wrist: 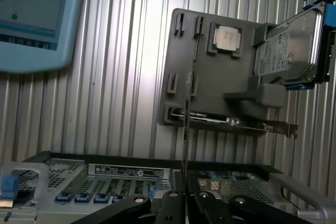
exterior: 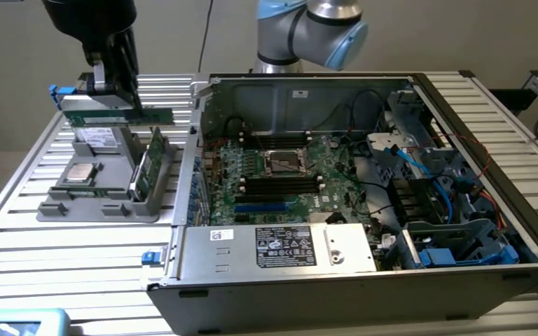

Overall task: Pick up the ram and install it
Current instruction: 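Pick up the ram and move it above insertion slot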

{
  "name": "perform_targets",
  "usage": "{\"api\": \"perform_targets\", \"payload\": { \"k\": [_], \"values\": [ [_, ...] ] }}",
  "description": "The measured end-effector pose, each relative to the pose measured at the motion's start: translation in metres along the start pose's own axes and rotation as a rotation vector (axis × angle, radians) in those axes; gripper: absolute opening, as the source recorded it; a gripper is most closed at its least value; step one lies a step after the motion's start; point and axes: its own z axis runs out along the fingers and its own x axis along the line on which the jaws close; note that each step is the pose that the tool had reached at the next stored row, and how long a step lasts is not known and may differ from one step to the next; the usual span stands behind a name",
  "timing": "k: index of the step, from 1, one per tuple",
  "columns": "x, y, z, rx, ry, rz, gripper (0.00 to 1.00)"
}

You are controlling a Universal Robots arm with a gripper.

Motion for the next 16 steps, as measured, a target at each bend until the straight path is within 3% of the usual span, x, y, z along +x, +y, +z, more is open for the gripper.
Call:
{"api": "perform_targets", "payload": {
  "k": [16],
  "values": [
    [0.005,-0.0651,-0.0022,0.0,0.0018,0.0,0.14]
  ]
}}
